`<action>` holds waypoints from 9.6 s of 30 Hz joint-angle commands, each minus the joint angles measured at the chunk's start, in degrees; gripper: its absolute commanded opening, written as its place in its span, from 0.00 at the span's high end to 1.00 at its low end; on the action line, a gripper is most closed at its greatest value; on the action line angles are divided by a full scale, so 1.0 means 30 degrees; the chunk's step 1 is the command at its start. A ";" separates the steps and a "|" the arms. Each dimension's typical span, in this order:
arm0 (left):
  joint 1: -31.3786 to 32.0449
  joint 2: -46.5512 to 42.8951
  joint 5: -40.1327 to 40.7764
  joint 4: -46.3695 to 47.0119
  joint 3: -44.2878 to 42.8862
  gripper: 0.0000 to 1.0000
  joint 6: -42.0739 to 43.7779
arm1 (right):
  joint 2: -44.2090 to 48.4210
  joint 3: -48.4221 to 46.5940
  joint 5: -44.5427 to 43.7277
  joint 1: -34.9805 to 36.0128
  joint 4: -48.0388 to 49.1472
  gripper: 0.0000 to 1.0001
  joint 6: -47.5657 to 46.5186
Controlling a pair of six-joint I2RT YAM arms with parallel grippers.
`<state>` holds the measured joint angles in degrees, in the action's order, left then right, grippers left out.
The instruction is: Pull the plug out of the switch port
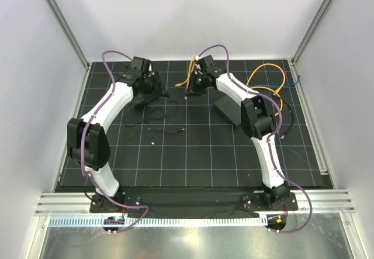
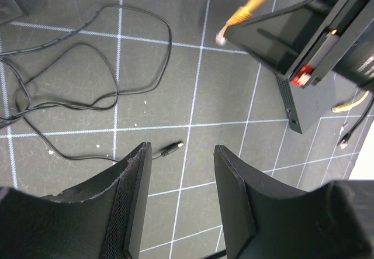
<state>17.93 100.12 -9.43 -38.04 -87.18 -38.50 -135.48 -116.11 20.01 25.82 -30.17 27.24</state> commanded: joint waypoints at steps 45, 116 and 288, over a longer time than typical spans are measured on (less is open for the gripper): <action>0.9198 1.2418 -0.2393 0.5853 -1.1458 0.51 0.0383 | 0.9860 1.8139 0.4639 -1.2973 0.9941 0.46 0.4044; 0.8495 1.5114 -0.3390 0.6792 -1.3422 0.74 -0.1814 | 0.5815 1.7875 0.7538 -1.2710 1.3808 0.60 0.5831; 0.5624 -1.1576 0.1035 0.1254 0.6178 0.47 0.0646 | 1.0858 1.0380 -0.6904 0.0504 0.8209 0.99 1.4385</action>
<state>34.96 64.66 -5.63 -36.29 -69.06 -36.99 -99.66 -80.58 1.32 27.22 -6.17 68.82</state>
